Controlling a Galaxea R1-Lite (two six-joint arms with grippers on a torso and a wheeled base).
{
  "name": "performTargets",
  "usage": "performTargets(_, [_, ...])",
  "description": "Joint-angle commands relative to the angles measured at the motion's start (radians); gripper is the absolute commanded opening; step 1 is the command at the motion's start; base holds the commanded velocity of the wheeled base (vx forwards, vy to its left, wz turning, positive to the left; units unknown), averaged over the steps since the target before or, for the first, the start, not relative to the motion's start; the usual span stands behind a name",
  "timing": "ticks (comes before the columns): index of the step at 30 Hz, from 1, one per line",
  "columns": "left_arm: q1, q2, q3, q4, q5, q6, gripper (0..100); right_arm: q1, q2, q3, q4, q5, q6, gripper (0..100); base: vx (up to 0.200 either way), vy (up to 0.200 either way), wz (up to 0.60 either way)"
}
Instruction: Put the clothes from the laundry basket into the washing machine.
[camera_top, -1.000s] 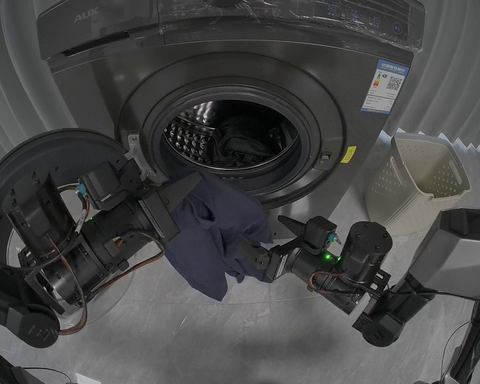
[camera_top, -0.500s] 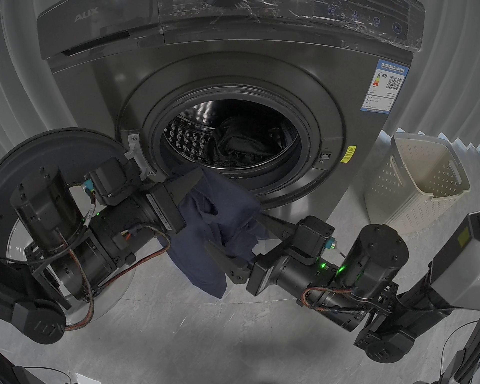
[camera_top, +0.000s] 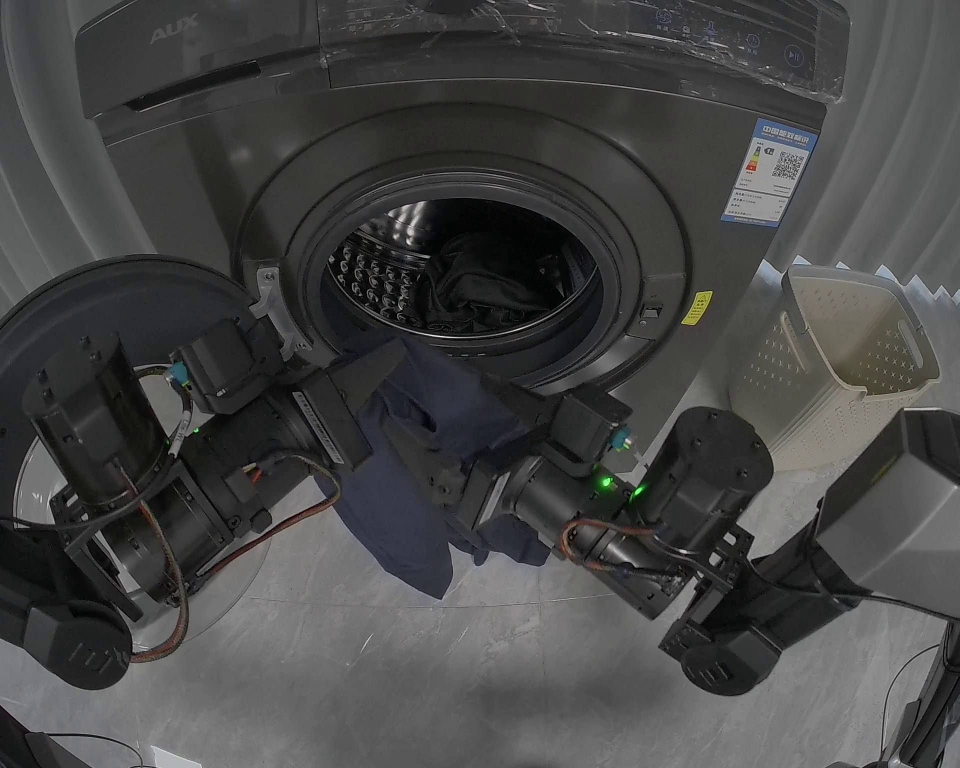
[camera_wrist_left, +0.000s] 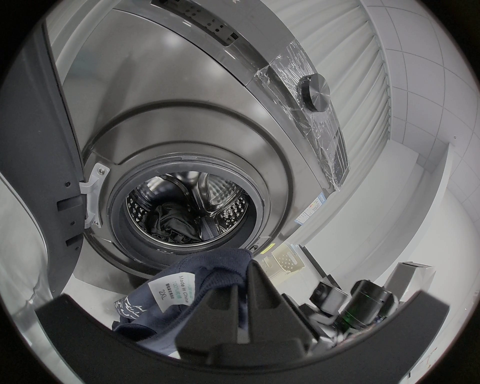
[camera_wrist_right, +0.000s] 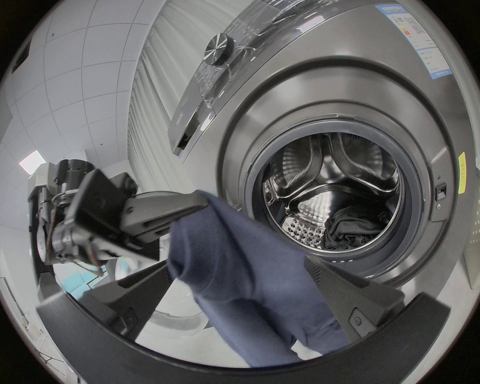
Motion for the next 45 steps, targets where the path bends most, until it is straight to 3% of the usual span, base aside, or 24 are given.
performTargets(1, [0.000, -0.011, 0.008, 0.000, 0.000, 0.000, 0, -0.058, 0.059, -0.069, 0.008, -0.004, 0.001, 100, 0.000, 0.000, 0.00])
performTargets(14, [0.000, -0.014, 0.008, 0.000, 0.000, 0.000, 0, -0.105, 0.057, -0.077, 0.012, -0.016, 0.001, 100, 0.000, 0.000, 0.00])
performTargets(20, [0.000, -0.017, 0.010, 0.000, 0.000, 0.000, 0, -0.084, 0.102, -0.115, 0.012, -0.018, 0.001, 100, 0.000, 0.000, 0.00])
performTargets(35, [0.001, -0.008, -0.002, -0.002, 0.004, 0.000, 0, -0.012, 0.099, -0.108, 0.009, -0.019, 0.001, 100, 0.000, 0.000, 0.00])
performTargets(36, [0.001, -0.008, -0.002, -0.002, 0.006, 0.000, 0, -0.012, 0.100, -0.109, 0.009, -0.021, 0.003, 0, 0.000, 0.000, 0.00])
performTargets(45, [0.001, -0.006, 0.002, -0.002, 0.012, 0.000, 0, -0.030, 0.085, -0.120, 0.009, -0.025, 0.001, 0, 0.000, 0.000, 0.00])
